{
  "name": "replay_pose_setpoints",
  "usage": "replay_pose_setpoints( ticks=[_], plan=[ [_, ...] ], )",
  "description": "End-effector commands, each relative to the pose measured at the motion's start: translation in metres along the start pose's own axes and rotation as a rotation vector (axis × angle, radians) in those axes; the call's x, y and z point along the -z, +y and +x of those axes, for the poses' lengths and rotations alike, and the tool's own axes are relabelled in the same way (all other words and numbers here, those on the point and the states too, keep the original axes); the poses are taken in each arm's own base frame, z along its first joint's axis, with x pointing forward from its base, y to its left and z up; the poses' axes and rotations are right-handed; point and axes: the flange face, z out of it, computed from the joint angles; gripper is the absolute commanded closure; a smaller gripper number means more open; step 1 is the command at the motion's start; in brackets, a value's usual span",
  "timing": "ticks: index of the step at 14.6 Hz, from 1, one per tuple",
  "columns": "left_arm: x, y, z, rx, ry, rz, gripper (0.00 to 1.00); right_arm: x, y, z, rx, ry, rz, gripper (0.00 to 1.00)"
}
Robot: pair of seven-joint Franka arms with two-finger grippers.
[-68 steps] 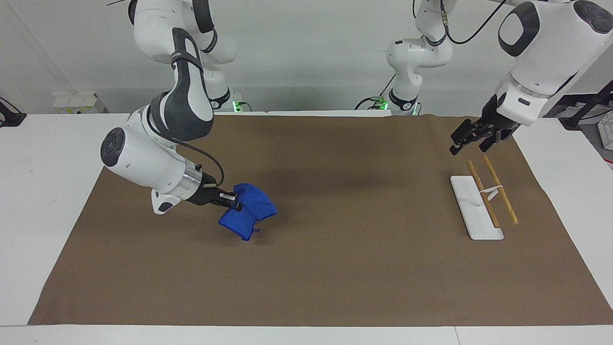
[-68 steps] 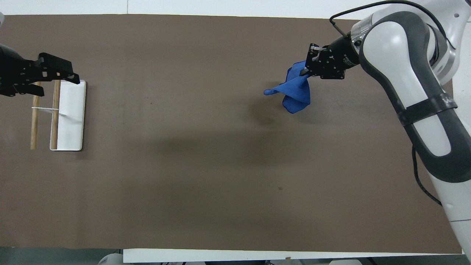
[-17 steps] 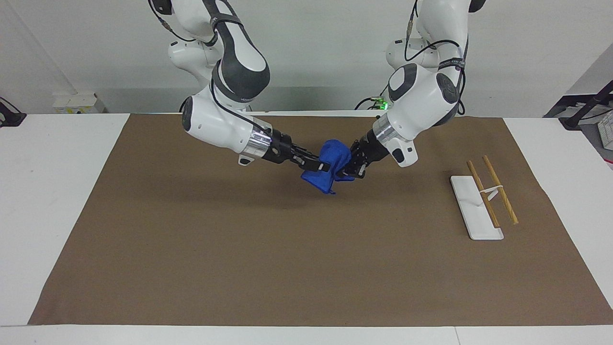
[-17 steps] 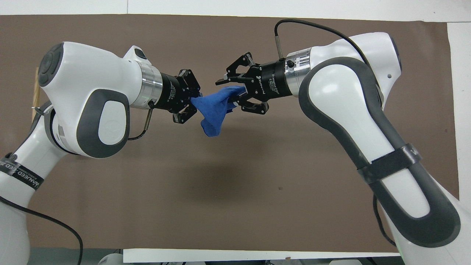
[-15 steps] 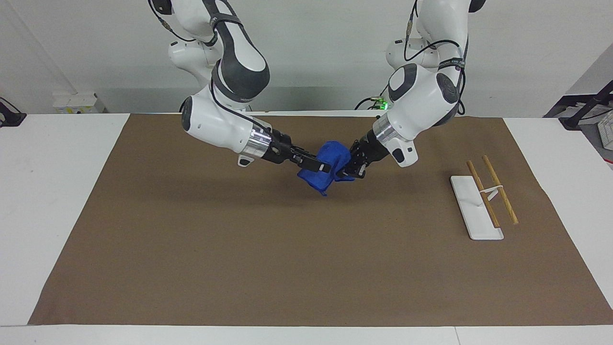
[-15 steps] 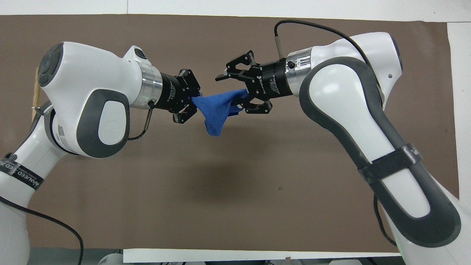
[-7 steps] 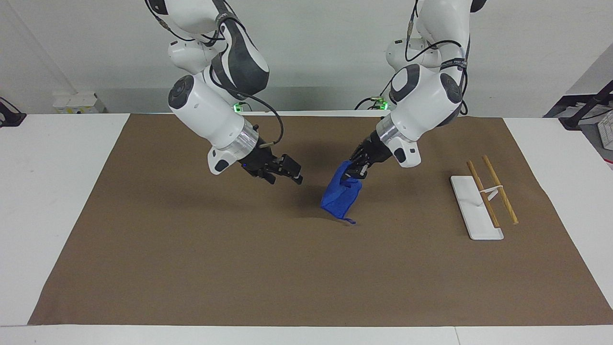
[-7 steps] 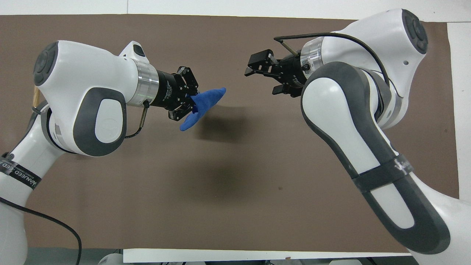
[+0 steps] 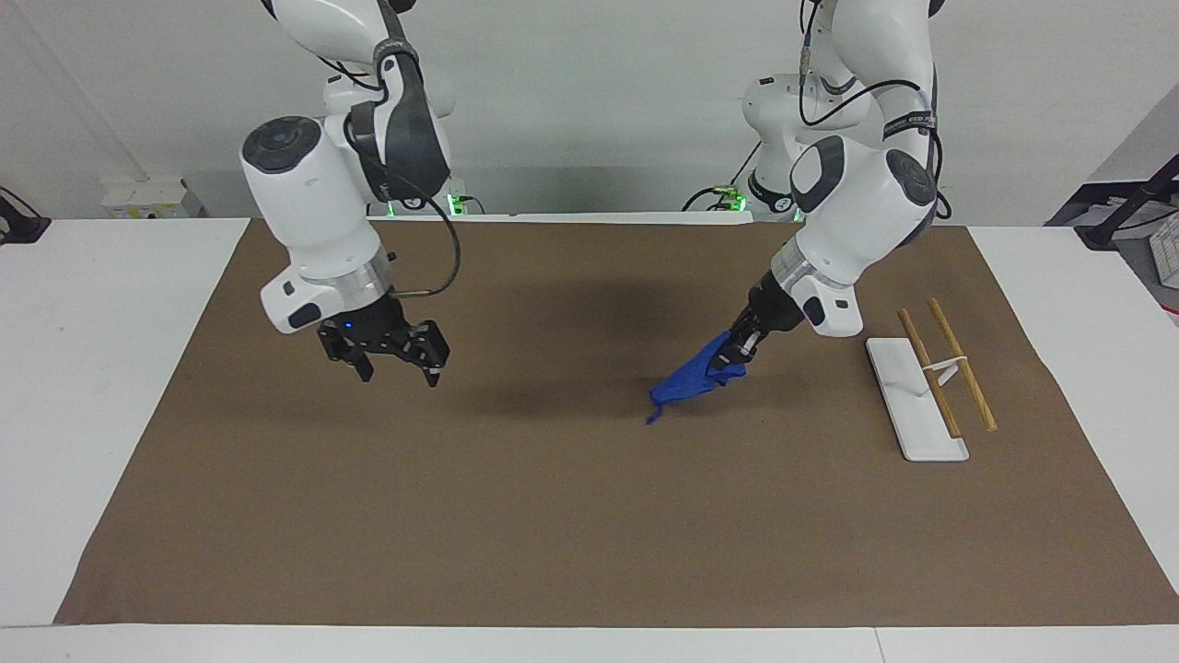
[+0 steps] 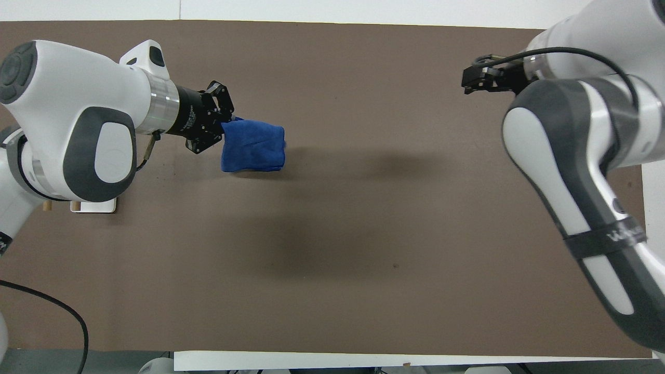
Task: Right arm passes towel to left arm to hang
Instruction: 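Carry the towel with the left gripper toward the white rack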
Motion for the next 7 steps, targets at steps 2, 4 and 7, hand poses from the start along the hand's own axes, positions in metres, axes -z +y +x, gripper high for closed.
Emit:
replay_pose_setpoints(
  ticks=[2, 4, 7],
  plan=[
    [0.017, -0.024, 0.045, -0.093, -0.003, 0.058, 1.0, 0.073, 0.039, -0.003, 0.012, 0.015, -0.121, 0.0],
    [0.027, -0.031, 0.066, -0.056, -0.01, 0.039, 1.0, 0.093, 0.059, -0.005, -0.022, -0.001, -0.134, 0.0],
    [0.04, -0.038, 0.088, 0.036, -0.057, -0.026, 1.0, 0.122, 0.083, -0.011, 0.009, -0.019, -0.141, 0.0]
  ],
)
